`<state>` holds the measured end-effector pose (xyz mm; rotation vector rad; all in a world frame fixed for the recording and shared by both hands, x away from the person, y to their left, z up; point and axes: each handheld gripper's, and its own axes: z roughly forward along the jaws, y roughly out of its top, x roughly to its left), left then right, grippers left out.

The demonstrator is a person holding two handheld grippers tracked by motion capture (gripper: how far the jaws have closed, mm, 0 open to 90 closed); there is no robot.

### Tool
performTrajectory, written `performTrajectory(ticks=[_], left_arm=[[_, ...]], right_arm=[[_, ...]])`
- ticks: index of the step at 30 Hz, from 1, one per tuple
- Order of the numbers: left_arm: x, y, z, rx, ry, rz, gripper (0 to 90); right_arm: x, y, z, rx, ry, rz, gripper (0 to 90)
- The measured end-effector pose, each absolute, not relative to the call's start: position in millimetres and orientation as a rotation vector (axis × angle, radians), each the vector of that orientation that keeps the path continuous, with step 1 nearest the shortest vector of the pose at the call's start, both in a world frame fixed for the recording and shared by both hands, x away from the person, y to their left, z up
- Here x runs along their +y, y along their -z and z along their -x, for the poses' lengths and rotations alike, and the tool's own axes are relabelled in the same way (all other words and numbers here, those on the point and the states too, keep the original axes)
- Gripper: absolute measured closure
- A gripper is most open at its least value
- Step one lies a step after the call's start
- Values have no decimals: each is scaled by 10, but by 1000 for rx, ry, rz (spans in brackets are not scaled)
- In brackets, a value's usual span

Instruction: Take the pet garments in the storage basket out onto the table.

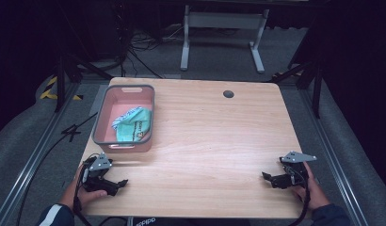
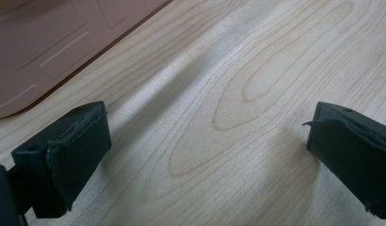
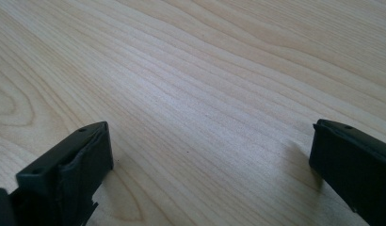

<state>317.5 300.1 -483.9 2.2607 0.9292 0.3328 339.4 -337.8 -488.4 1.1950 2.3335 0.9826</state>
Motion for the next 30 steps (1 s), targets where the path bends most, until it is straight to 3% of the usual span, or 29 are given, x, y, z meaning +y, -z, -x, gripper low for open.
performTrajectory(ticks=[10,16,30], left_arm=[[3012,4814,-3171,926,-326,-2283,15],[3058,4713,-3142,911,-293,-2310,180],[3099,4085,-3076,801,-372,-2309,184]], right_arm=[[-3379,4884,-3397,2336,-984,-1193,2],[-3379,4884,-3398,2336,-985,-1194,3],[-3379,4884,-3397,2336,-985,-1194,3]])
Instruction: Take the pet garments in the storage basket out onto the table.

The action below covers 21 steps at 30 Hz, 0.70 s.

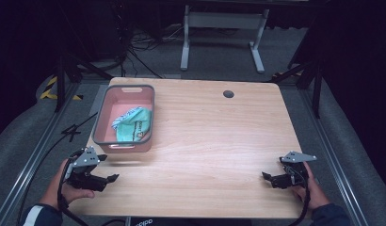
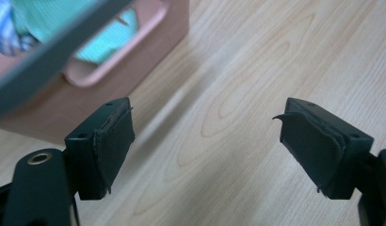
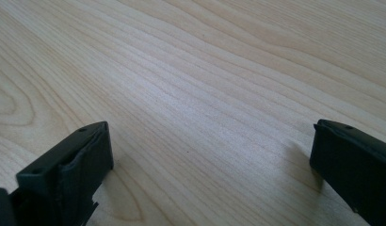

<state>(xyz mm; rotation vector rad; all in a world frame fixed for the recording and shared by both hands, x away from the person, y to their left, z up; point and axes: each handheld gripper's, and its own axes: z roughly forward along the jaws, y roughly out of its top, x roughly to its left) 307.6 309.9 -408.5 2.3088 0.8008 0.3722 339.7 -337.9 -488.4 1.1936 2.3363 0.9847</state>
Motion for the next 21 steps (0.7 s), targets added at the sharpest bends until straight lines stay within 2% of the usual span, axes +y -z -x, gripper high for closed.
performTrajectory(ticks=[11,21], left_arm=[[3034,3585,-3401,761,-438,-2324,167],[2843,3465,-3902,802,-443,-2402,158]], right_arm=[[-3379,4884,-3397,2336,-985,-1193,3],[-3379,4884,-3397,2336,-985,-1193,3]])
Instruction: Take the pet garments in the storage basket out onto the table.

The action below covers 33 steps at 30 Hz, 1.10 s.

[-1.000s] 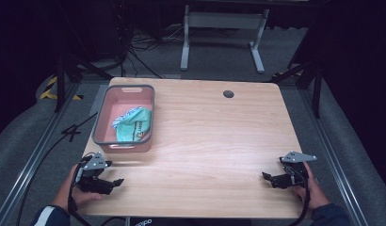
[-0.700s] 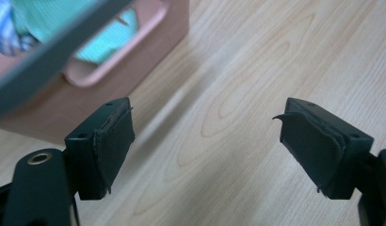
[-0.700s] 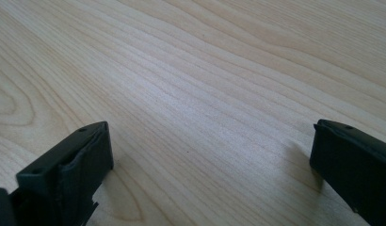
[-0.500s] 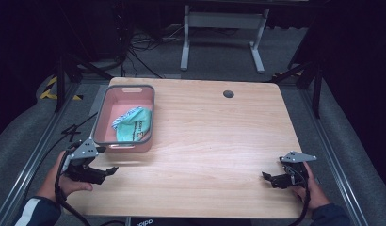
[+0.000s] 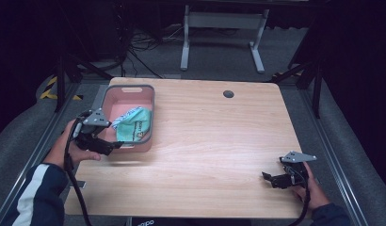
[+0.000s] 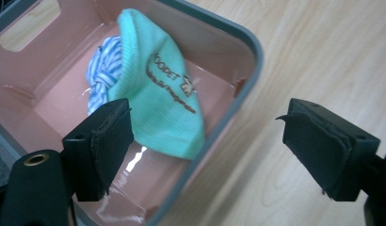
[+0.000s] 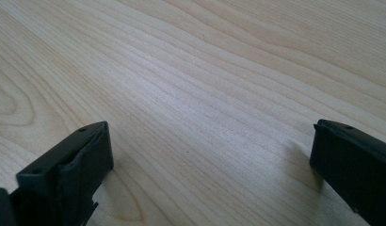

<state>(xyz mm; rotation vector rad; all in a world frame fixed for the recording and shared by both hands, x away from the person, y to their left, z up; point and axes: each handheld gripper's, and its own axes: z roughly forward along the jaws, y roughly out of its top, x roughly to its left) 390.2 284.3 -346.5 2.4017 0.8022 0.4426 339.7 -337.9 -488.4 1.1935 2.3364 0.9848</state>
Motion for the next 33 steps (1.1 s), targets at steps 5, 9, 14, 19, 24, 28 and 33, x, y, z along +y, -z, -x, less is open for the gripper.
performTrajectory(ticks=[5,9,14,19,24,28,33], left_arm=[[2742,3502,-4170,803,-451,-2465,174],[2687,3528,-4392,824,-442,-2507,169],[2654,3550,-4636,859,-410,-2530,167],[2590,3664,-4827,882,-364,-2554,174],[2508,3856,-4988,922,-326,-2623,176],[2454,3939,-5090,947,-285,-2669,166],[2349,4087,-5223,976,-228,-2742,178]], right_arm=[[-3379,4884,-3397,2337,-984,-1193,2],[-3379,4884,-3397,2336,-985,-1194,2],[-3379,4884,-3397,2337,-984,-1193,3],[-3378,4884,-3397,2336,-985,-1194,2],[-3379,4883,-3398,2337,-985,-1193,2],[-3379,4884,-3397,2336,-985,-1194,3],[-3378,4884,-3397,2336,-984,-1194,2]])
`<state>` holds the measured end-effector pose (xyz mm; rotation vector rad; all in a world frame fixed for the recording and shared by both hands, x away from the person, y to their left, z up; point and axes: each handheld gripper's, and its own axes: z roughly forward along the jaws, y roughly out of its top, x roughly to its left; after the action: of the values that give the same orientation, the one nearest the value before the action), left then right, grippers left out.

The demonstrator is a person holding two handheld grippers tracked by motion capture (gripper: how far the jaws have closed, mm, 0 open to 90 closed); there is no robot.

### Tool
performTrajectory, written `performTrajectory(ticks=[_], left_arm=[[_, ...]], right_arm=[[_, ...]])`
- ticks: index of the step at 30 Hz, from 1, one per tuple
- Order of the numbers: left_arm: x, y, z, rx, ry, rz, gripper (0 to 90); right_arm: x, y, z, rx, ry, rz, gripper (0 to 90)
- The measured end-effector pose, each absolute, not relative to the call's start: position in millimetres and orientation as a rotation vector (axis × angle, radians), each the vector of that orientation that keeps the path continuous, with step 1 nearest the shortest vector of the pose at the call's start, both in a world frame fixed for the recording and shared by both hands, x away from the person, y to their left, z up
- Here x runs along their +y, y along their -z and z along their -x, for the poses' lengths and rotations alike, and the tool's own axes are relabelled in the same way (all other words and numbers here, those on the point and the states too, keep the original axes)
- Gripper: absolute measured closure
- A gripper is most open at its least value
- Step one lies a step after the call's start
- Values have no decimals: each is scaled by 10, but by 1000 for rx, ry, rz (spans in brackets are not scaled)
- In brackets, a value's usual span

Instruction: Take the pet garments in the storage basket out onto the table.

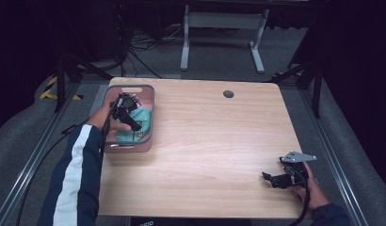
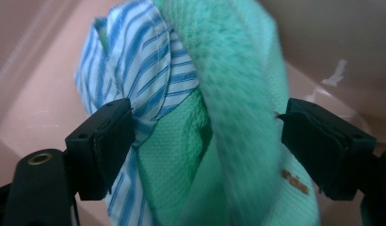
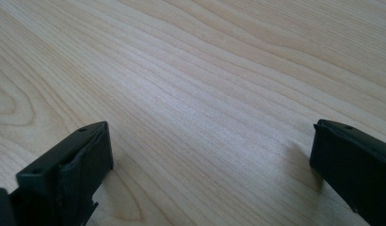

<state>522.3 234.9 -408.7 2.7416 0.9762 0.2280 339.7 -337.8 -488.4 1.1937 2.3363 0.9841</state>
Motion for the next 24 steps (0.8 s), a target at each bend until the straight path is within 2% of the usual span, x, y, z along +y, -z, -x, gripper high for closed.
performTrajectory(ticks=[3,13,16,20,24], left_arm=[[2304,4217,-5286,1004,-178,-2805,157],[2317,4364,-5365,1135,-116,-2781,159],[2330,4345,-5340,1127,-94,-2760,261],[2410,4316,-5305,1135,-113,-2714,514],[2387,4302,-5265,1104,-146,-2728,624]], right_arm=[[-3379,4884,-3396,2335,-984,-1194,2],[-3379,4884,-3396,2335,-983,-1194,3],[-3379,4884,-3395,2335,-983,-1195,2],[-3379,4884,-3395,2335,-983,-1194,3],[-3379,4884,-3395,2335,-983,-1195,3]])
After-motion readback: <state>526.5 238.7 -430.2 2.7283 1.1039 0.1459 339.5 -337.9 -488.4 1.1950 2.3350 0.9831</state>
